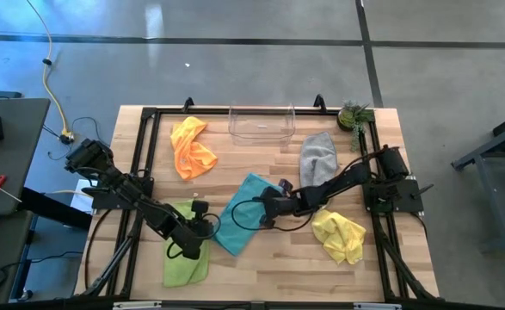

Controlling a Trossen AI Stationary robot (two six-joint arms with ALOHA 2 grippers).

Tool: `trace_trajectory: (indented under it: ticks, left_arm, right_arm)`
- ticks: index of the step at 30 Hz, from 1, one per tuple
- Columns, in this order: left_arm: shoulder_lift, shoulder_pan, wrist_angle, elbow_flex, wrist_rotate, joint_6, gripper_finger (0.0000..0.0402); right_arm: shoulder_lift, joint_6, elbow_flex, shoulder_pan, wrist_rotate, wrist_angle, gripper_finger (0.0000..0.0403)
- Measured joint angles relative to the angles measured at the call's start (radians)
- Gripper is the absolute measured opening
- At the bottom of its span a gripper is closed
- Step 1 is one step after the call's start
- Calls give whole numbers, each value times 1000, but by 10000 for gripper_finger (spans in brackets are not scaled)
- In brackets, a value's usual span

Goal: Fold microfiber towels
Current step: Fold the blue towel on the table

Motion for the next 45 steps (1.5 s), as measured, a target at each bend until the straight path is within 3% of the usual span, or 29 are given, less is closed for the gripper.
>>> trace_trajectory:
  ticks: [18,35,45]
  left_arm:
    - [0,1,-25,-38,-7,-76,3]
    - [-1,2,-110,5,63,2,126]
    - [-13,2,-108,4,105,48,134]
  right_arm:
    - [-2,39,0,8,-14,-39,0]
    - [-2,-45,0,14,-87,-44,0]
    - [-61,-138,-3,22,-172,-147,0]
